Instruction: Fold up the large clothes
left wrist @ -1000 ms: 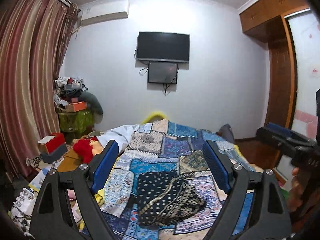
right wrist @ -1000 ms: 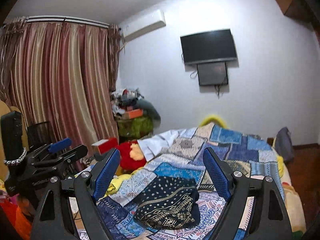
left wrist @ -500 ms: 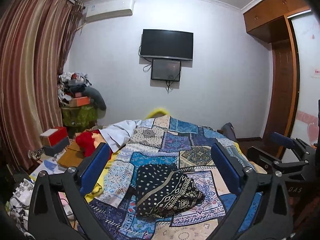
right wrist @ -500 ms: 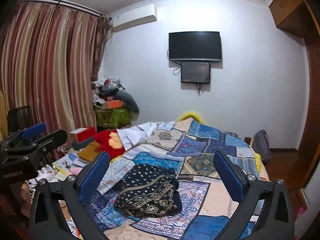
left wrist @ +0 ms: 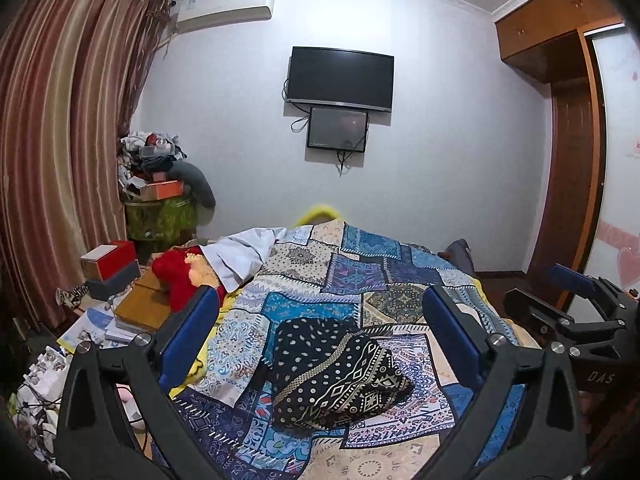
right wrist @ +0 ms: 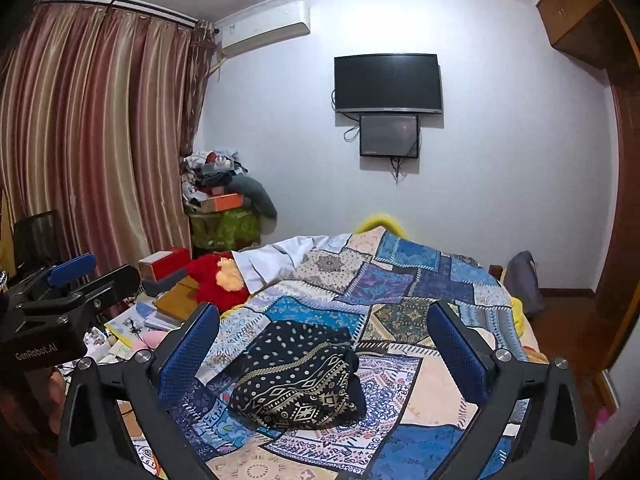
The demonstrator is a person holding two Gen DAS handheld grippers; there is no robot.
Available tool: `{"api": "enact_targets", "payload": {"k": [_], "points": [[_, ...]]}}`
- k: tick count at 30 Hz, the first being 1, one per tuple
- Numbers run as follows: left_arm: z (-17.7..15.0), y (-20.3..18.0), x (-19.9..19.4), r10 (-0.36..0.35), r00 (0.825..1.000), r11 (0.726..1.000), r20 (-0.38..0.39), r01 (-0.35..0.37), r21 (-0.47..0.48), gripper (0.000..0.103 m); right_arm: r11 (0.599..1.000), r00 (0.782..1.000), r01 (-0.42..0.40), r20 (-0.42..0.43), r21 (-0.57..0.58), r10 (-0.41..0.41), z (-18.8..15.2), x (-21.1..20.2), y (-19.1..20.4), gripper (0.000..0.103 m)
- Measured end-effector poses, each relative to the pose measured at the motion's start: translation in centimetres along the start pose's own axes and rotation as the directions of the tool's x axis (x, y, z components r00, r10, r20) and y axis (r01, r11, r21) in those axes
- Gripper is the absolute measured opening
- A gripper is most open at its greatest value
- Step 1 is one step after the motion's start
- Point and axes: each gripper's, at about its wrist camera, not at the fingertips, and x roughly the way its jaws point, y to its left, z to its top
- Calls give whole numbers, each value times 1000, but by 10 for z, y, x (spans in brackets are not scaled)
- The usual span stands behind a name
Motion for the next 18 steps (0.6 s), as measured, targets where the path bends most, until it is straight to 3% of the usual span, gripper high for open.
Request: {"api": "enact_targets", "payload": {"k": [18], "points": [[2,-1,2,-8,1000,1000,-4,8,9,102,1000,1000,-10,-7,28,10,-1,2,-3,103]]}}
